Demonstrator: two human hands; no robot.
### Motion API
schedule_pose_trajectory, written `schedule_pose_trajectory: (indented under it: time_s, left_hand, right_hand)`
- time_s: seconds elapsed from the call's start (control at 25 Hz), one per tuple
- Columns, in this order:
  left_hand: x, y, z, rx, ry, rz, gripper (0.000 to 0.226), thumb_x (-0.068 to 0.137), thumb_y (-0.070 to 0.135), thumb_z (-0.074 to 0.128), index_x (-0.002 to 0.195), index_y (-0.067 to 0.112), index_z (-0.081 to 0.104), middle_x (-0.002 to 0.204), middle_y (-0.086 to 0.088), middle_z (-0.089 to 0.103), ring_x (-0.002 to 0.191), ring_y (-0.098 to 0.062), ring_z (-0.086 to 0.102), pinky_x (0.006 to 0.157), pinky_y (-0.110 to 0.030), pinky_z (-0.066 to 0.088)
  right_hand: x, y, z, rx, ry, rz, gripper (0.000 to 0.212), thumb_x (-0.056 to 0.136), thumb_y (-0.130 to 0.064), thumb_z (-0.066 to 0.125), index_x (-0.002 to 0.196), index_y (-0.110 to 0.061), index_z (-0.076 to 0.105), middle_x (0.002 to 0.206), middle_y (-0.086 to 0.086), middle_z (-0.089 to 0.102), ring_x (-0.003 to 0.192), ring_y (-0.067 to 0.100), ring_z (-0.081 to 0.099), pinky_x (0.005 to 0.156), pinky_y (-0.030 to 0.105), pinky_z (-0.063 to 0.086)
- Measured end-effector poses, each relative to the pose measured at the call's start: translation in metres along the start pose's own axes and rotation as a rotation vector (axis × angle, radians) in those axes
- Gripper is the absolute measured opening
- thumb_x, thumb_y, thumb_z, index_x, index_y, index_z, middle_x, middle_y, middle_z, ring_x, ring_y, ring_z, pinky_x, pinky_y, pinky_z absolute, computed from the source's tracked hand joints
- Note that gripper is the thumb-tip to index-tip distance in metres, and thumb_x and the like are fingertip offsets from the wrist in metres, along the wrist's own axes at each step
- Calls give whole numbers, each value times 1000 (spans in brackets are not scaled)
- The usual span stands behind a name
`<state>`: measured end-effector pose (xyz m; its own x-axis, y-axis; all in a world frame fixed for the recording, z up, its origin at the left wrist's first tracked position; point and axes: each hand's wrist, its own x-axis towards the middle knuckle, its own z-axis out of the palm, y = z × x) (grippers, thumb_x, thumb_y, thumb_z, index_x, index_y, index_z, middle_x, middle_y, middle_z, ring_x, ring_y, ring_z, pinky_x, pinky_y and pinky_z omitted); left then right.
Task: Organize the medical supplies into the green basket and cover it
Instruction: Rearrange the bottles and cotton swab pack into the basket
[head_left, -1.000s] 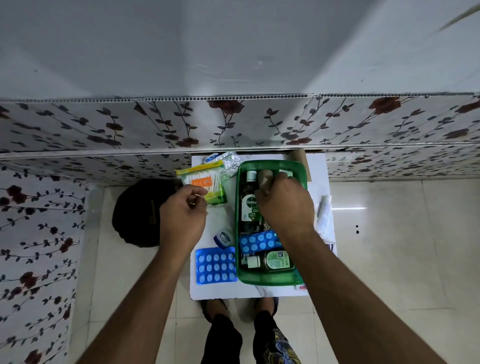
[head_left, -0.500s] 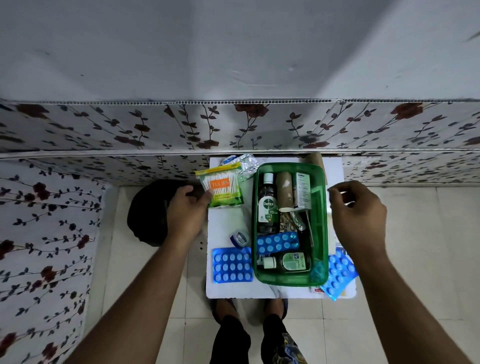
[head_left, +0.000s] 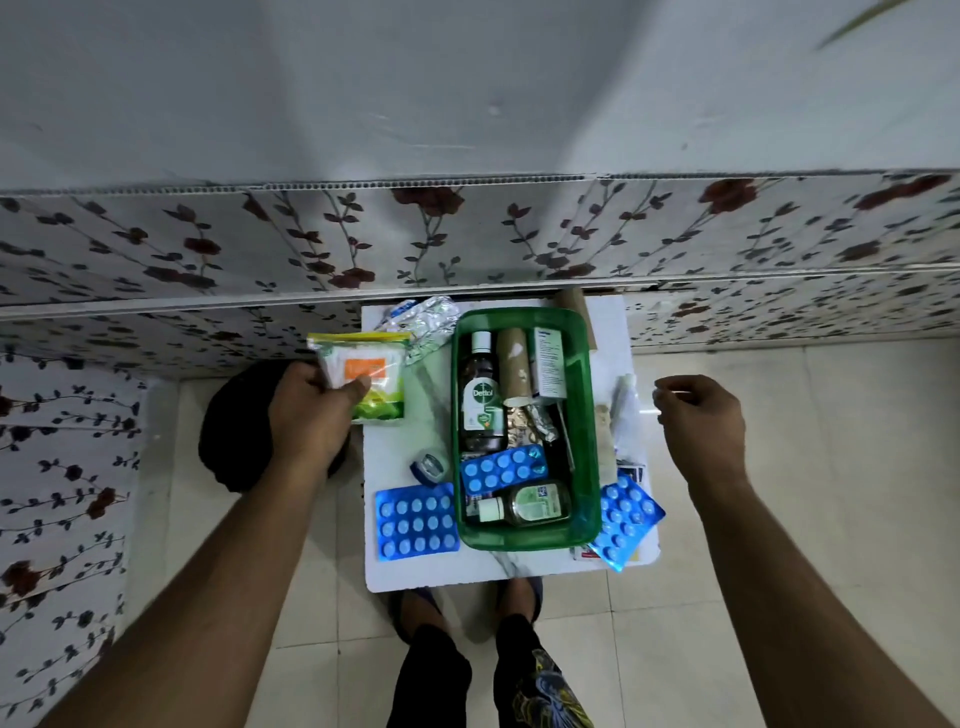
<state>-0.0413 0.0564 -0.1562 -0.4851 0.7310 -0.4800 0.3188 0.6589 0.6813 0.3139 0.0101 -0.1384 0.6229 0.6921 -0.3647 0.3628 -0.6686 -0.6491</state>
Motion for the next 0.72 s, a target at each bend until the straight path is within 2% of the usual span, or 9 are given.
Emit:
schedule_pose_trajectory:
  time_s: [0.04,0.12,0.2,0.28,0.4,0.56,0.72]
  left_hand:
    - [-6,2,-5,-35,11,16,32,75,24,82,96,6,66,92,-6,72,82,-21,69,66,-27,47]
    - [-16,4,-23,-162,23,43,35,75,20,82,104,8,66,91,1,74,79,-8,72,64,-22,47]
    - [-32,13,-29,-267,-33,82,37,77,14,80,111,10,64,89,10,76,77,2,72,65,-17,51]
    - [-46,23,-30,-301,-112,140,35,80,10,77,113,12,66,86,15,77,82,0,72,66,-13,53]
    - [-68,41,-26,-296,-166,165,27,83,13,75,108,18,70,89,18,77,86,-3,73,70,-16,53]
    - [-109,54,-9,-152,-271,180,24,82,16,75,98,29,64,89,13,76,79,1,71,65,-21,52]
    - [-150,55,33,163,-457,204,54,85,13,68,119,38,35,85,8,66,67,-9,64,48,-23,43]
  right_hand:
    - [3,7,-6,-71,-3,24,20,83,-22,63,101,-20,70,89,2,73,84,26,68,72,30,47]
    - [5,16,2,-215,-73,44,35,82,-32,69,114,-19,65,95,2,71,90,25,67,76,30,46]
    - [4,20,7,-282,-127,56,47,79,-44,72,118,-20,61,95,1,69,85,20,65,76,32,47]
    - [4,21,15,-310,-133,65,49,77,-52,72,114,-22,61,90,-3,64,70,10,59,68,29,43]
    - [6,20,24,-303,-82,78,46,75,-51,73,110,-21,63,97,-1,68,80,17,61,72,32,45]
    - [6,19,26,-258,-25,55,33,79,-35,68,108,-19,67,88,-4,68,79,19,58,69,29,41]
    - [4,13,12,-120,-2,38,25,79,-36,69,100,-23,65,78,-9,65,77,19,64,67,29,42]
